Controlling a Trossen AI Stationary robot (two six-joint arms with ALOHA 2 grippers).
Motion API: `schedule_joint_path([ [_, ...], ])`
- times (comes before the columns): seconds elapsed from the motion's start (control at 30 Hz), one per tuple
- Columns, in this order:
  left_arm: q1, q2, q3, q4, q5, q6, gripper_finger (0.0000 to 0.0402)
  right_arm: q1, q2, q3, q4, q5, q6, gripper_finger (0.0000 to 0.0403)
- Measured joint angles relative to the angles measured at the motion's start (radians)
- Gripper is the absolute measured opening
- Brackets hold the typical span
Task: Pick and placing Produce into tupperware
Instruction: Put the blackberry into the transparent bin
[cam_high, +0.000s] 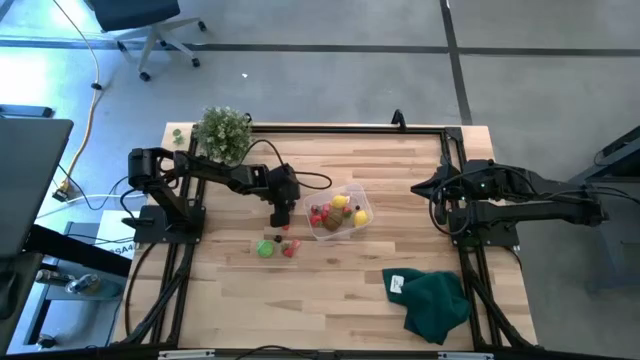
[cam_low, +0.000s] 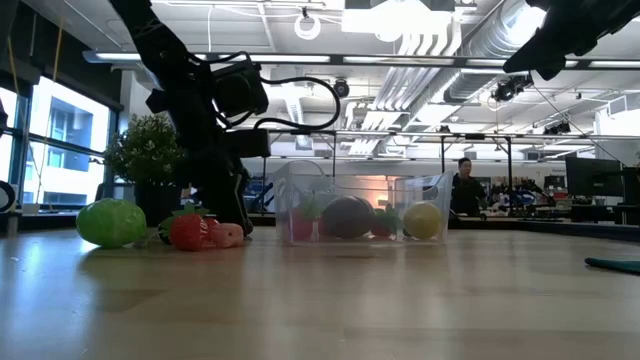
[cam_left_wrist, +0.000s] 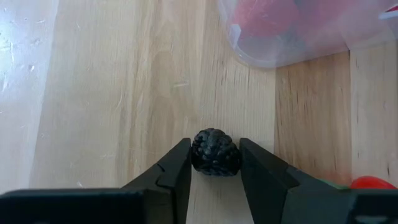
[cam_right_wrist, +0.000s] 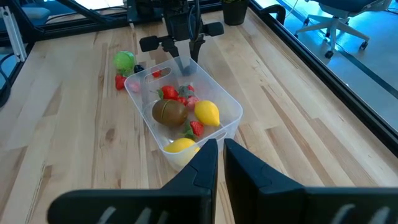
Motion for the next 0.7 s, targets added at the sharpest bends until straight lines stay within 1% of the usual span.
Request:
schedule_joint_path([
  [0.23,0.0,0.0,0.0,-0.001,0.003,-0.002,0.0127,0.0,0.0,0.0,0.0,0.0,0.0,0.0019],
  [0.7,0.0,0.0,0.0,-0.001,0.003,-0.014,0.013,0.0,0.0,0.0,0.0,0.0,0.0,0.0019],
])
